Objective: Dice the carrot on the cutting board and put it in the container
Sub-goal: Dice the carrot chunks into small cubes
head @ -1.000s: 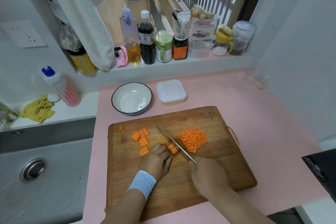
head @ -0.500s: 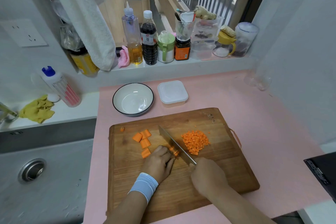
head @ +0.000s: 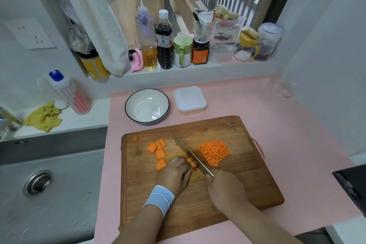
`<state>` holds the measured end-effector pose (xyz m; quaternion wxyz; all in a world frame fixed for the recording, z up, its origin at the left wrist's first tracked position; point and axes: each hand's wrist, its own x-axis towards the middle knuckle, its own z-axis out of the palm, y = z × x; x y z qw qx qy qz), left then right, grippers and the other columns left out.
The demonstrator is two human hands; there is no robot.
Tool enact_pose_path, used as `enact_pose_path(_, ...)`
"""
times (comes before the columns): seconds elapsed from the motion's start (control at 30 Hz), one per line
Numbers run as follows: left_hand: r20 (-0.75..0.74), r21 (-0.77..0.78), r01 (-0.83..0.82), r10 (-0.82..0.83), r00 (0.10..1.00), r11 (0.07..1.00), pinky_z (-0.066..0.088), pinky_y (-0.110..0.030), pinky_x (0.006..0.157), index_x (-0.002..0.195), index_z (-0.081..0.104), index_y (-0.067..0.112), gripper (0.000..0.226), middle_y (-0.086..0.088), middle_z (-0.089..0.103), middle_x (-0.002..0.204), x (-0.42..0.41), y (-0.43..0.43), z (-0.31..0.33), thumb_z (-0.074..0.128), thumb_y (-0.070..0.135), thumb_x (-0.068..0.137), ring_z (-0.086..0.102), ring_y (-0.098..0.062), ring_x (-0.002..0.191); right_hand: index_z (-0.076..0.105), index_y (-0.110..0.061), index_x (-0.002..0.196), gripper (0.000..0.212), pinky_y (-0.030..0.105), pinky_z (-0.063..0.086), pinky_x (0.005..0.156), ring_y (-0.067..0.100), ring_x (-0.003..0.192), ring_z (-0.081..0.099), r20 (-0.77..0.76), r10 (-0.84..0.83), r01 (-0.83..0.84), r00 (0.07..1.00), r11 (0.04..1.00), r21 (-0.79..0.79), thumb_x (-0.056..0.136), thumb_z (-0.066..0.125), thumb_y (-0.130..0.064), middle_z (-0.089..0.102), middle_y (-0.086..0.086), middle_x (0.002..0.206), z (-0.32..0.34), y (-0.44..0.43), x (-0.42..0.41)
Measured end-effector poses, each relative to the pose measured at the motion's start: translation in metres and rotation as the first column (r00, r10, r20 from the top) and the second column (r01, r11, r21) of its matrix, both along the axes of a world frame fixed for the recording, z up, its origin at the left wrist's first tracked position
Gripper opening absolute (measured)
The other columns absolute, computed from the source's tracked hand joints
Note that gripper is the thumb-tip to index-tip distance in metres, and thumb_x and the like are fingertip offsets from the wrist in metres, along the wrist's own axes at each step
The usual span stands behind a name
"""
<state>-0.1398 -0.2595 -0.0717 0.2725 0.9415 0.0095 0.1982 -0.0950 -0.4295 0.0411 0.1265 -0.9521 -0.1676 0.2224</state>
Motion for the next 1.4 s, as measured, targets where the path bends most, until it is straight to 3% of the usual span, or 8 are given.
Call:
enact_pose_path(0.37, 0.018, -0.013, 0.005, -0.005, 1.000, 1.000, 0.046, -0.017, 0.074, 0.081, 0.072, 0.016, 0.008, 0.005, 0.060, 0.082, -0.001, 0.000, 0.005, 0.068, 0.017, 0.087, 0.053, -0.011, 0.083, 0.066, -0.025, 0.109, 0.033, 0.030, 0.046, 0.075, 0.019, 0.096, 0.066, 0.028, 0.016, -0.016, 0.999, 1.000, -0.003, 0.104, 0.039, -0.043, 0.069, -0.004, 0.099, 0.002, -0.012, -0.009)
enact_pose_path(0.7, 0.026, -0.016, 0.011, -0.010, 1.000, 1.000, 0.047, -0.017, 0.076, 0.082, 0.073, 0.015, 0.010, 0.004, 0.062, 0.085, 0.000, 0.001, 0.002, 0.066, 0.019, 0.088, 0.054, -0.011, 0.086, 0.066, -0.022, 0.111, 0.031, 0.032, 0.049, 0.082, 0.022, 0.101, 0.066, 0.001, 0.024, -0.024, 1.000, 0.999, -0.027, 0.104, 0.042, -0.040, 0.070, -0.001, 0.105, 0.006, -0.005, -0.007)
enact_pose_path(0.9, 0.037, -0.029, 0.015, -0.014, 0.999, 0.999, 0.049, -0.019, 0.076, 0.085, 0.074, 0.014, 0.009, 0.004, 0.062, 0.087, -0.002, 0.001, 0.001, 0.067, 0.019, 0.088, 0.055, -0.011, 0.089, 0.066, -0.020, 0.109, 0.027, 0.031, 0.049, 0.077, 0.022, 0.095, 0.066, -0.054, 0.002, -0.002, 0.999, 1.000, 0.004, 0.103, 0.046, -0.037, 0.069, 0.001, 0.102, 0.004, 0.002, -0.001)
enact_pose_path(1.07, 0.069, -0.066, 0.039, -0.035, 0.997, 0.997, 0.044, -0.013, 0.085, 0.090, 0.074, 0.010, 0.011, 0.001, 0.064, 0.091, -0.003, 0.001, 0.005, 0.065, 0.017, 0.090, 0.056, -0.011, 0.094, 0.066, -0.019, 0.108, 0.025, 0.029, 0.043, 0.071, 0.022, 0.095, 0.066, -0.043, 0.002, -0.002, 0.999, 1.000, -0.004, 0.103, 0.047, -0.035, 0.069, 0.001, 0.102, 0.004, 0.002, -0.002)
enact_pose_path(1.4, 0.033, -0.021, 0.020, -0.019, 0.999, 1.000, 0.047, -0.018, 0.081, 0.084, 0.071, 0.014, 0.013, 0.003, 0.063, 0.088, -0.004, 0.001, 0.000, 0.061, 0.017, 0.090, 0.056, -0.011, 0.092, 0.066, -0.019, 0.106, 0.022, 0.032, 0.051, 0.076, 0.021, 0.092, 0.066, -0.049, 0.017, -0.018, 0.999, 1.000, -0.007, 0.103, 0.047, -0.028, 0.068, 0.000, 0.099, 0.011, 0.003, -0.003)
